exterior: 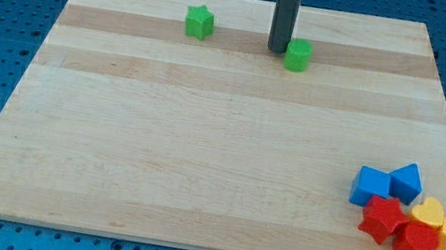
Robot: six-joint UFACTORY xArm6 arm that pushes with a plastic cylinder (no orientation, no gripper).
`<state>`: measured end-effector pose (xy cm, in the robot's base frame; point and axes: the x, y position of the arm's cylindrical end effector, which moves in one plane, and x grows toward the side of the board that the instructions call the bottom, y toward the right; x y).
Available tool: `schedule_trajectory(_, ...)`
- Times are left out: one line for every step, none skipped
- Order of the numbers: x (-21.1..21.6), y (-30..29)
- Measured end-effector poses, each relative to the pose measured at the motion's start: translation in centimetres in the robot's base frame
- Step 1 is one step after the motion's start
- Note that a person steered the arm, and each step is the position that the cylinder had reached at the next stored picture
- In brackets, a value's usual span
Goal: Push the green circle above the blue cube
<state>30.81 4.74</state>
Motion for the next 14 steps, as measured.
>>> schedule_trajectory(1.8,1.7)
schedule_trajectory(4.6,1.8)
schedule_trajectory(6.2,3.4)
schedule_trajectory(4.6,2.3)
schedule_trajectory(1.0,1.8)
schedule_trajectory(-1.0,4.2)
schedule_trajectory(1.3,5.4)
schedule_trajectory(2.7,4.0)
schedule_trajectory(3.0,1.0)
schedule_trajectory(3.7,1.4)
schedule_trajectory(4.1,4.1)
schedule_trajectory(4.8,7.2)
schedule_trajectory(6.1,9.3)
schedule_trajectory(7.6,10.8)
